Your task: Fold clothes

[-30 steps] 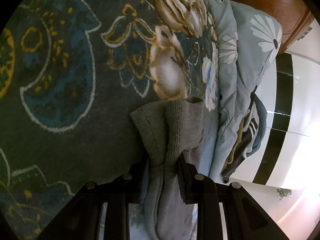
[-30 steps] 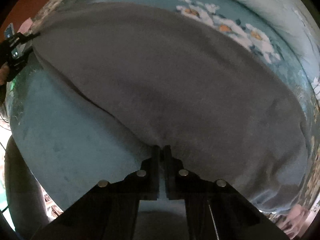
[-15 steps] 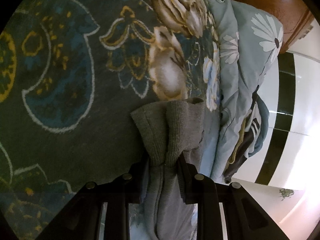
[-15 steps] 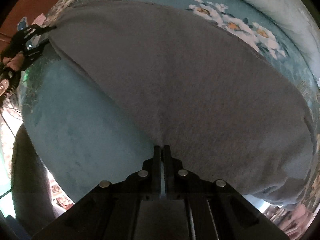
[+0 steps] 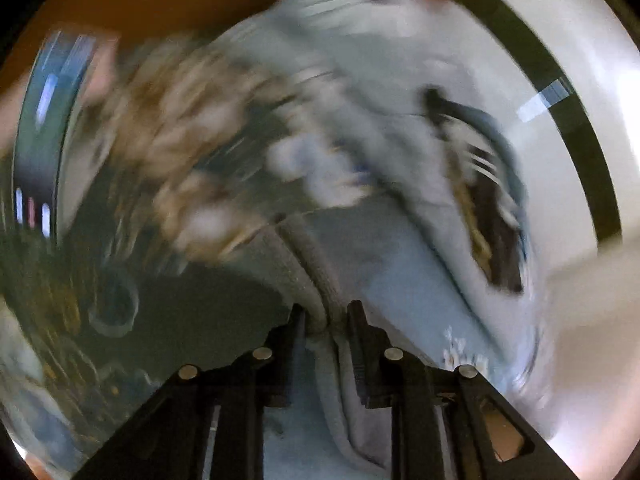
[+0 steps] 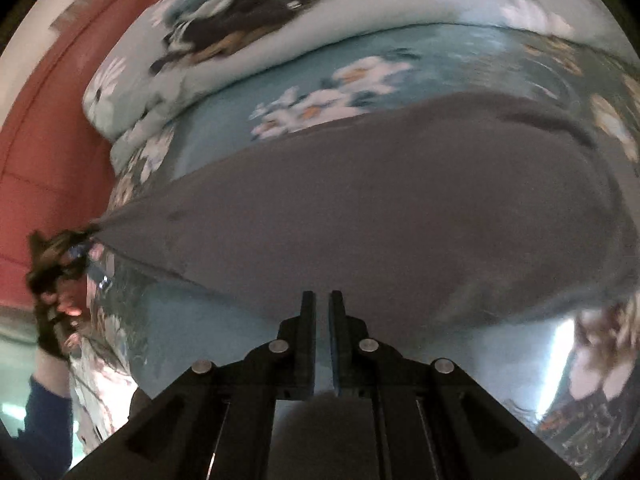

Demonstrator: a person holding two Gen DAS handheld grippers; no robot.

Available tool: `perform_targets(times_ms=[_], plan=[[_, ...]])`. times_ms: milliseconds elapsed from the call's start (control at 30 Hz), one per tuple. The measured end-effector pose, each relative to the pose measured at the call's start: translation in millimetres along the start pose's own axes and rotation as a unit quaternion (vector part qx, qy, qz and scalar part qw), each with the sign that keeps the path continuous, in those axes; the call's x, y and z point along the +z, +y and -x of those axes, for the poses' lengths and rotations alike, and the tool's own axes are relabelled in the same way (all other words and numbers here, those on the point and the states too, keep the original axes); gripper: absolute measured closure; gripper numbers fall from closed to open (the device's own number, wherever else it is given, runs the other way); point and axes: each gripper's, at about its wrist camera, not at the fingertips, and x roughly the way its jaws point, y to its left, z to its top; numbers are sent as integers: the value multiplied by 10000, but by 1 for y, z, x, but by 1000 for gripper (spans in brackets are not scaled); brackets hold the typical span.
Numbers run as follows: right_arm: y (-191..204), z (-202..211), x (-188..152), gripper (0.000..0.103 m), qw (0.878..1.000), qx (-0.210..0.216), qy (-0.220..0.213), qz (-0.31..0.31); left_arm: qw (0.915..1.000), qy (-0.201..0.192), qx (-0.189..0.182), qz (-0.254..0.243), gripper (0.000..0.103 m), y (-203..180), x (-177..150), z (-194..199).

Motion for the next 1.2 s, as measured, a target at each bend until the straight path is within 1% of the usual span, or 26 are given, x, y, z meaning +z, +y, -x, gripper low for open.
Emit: perform_targets(times_ms=[67,133,200,267,333,433,467,533,600,633,700,733,833,933,967,1000,1067,1100,1133,1167,1200], plan=[[-21,15,-7,98,9995,106,-85,-292,9975,-58,-77,-705,81,-47,-2,7],[-39,24,-12,98,9978,284,-175,-575,9915,-31,-363,-1250,85,-99,-14,5],[-49,24,-18,98,9961,384,-274,-746,9839,151,-751,-1614,85,-142,-35,-4],[-58,24,-24,98,9939,488,-363,-916,9742,415,-934,-2013,86,-182,-66,-23],[-71,27,-31,98,9916,590,-390,-1083,9657,744,-848,-2339,87,-207,-101,-48],[-87,31,-42,98,9882,666,-462,-1299,9588,1336,-813,-2371,88,-217,-145,-82],[-92,33,-46,98,9872,688,-486,-1353,9579,1458,-745,-2358,88,-216,-156,-89],[-99,33,-49,98,9866,685,-513,-1392,9594,1632,-668,-2202,88,-205,-167,-96],[-103,33,-50,98,9860,717,-537,-1403,9636,1720,-613,-1953,88,-187,-170,-94],[-103,32,-47,98,9859,748,-544,-1397,9676,1668,-528,-1820,88,-178,-169,-90],[-100,31,-43,98,9855,822,-556,-1373,9762,1460,-223,-1586,88,-155,-162,-79],[-95,29,-37,98,9855,900,-557,-1323,9786,1386,-110,-1520,88,-145,-160,-76],[-76,24,-21,98,9853,1135,-560,-1149,9841,1153,281,-1322,87,-114,-150,-64],[-48,9,3,97,9824,1472,-443,-1060,9858,999,571,-1223,87,-89,-149,-58],[-39,3,11,93,9809,1588,-398,-1047,9858,944,645,-1227,87,-84,-150,-57],[-30,-3,19,82,9793,1704,-352,-1033,9863,872,692,-1214,87,-79,-150,-55],[-11,-16,34,68,9756,1936,-260,-1006,9894,741,680,-1049,87,-72,-148,-57],[-1,-22,42,64,9735,2051,-214,-992,9914,690,621,-919,86,-68,-147,-58],[8,-28,50,63,9716,2147,-170,-982,9935,642,544,-769,84,-63,-144,-58],[16,-37,59,59,9709,2179,-138,-987,9953,603,492,-584,82,-58,-141,-60],[22,-46,67,54,9703,2197,-123,-1010,9966,565,447,-392,77,-53,-138,-62]])
